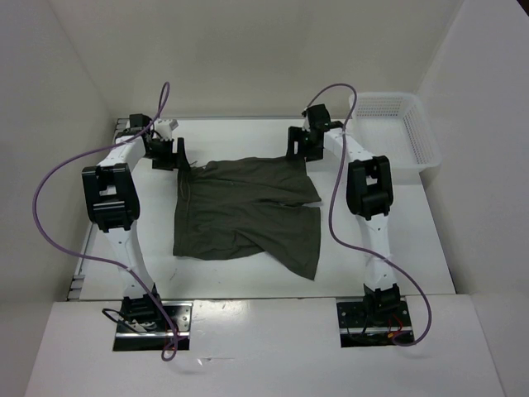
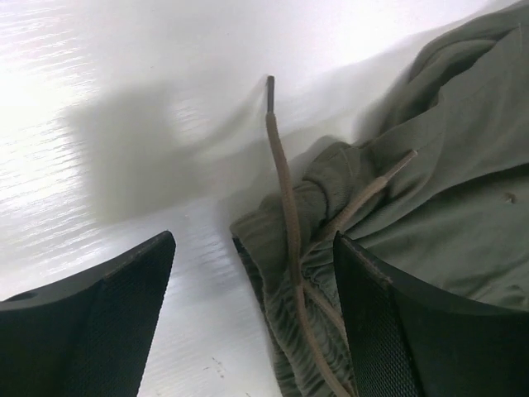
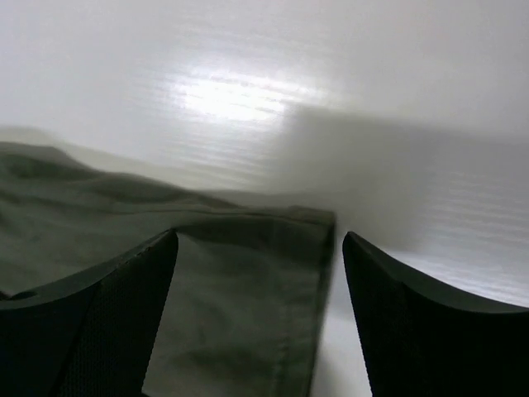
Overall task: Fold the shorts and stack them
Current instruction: Flatten the shorts out
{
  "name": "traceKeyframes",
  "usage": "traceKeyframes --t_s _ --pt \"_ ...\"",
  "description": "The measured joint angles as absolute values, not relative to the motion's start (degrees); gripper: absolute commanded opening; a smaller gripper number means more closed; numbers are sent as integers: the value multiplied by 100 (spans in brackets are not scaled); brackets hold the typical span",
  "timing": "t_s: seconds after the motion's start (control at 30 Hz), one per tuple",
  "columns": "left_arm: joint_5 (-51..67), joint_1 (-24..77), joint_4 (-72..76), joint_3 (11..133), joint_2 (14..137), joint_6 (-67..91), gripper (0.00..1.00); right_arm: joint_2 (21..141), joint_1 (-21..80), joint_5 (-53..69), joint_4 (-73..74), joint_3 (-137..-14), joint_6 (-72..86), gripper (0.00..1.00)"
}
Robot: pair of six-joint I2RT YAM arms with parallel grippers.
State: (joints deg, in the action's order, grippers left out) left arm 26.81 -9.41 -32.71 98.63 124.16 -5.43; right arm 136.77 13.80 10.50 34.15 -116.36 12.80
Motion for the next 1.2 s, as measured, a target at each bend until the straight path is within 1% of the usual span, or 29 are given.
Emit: traceKeyframes --t_s 0.13,0.17,0.2,0.23,0.27,0.3,0.33,0.4,0.43,0.5,0.53,0.57,0.7,0.87,0.93,1.07,1.2 --pt "2823 -941 -3273 9837 12427 -425 74 13784 1361 845 3323 -11771 1302 86" --pt "2860 -941 -3273 9830 12436 -401 70 13812 1361 810 3326 -11771 1302 86" --pt "2912 -937 -3269 9810 12453 -379 67 13850 1365 779 3328 -11780 1304 82" --pt "2965 -928 -3273 9791 12477 -346 64 13928 1369 746 3336 -11843 1286 74" --pt "3015 -923 -3273 9776 12510 -296 60 13981 1374 727 3317 -11944 1273 63" --pt "3059 -923 -3271 9771 12551 -257 48 14053 1385 694 3291 -12053 1278 49" --pt "3083 -915 -3260 9765 12597 -222 41 14116 1400 657 3277 -12125 1275 24" --pt "3133 -891 -3242 9743 12685 -202 28 14219 1428 558 3247 -12228 1282 8" --pt "3162 -891 -3238 9738 12720 -204 19 14256 1448 515 3238 -12261 1306 0" --pt "3214 -891 -3238 9738 12755 -196 14 14309 1474 456 3232 -12346 1319 0" --pt "3238 -891 -3256 9756 12755 -189 9 14328 1483 416 3238 -12409 1315 0" --pt "3258 -891 -3284 9808 12755 -198 7 14348 1487 386 3240 -12473 1308 0" --pt "3212 -880 -3461 10575 12881 -434 5 14383 1496 318 3245 -12842 1278 0" --pt "3013 -801 -3345 11539 12805 -797 5 14171 1496 327 3122 -13141 1160 0" --pt "2928 -740 -3286 11448 12589 -1007 5 13933 1498 397 3044 -13032 1085 0" --pt "2709 -534 -3323 10881 12070 -1393 3 13362 1498 449 2976 -12615 886 0" --pt "2578 -366 -3428 10757 11775 -1684 3 12696 1498 504 2919 -12086 685 0"
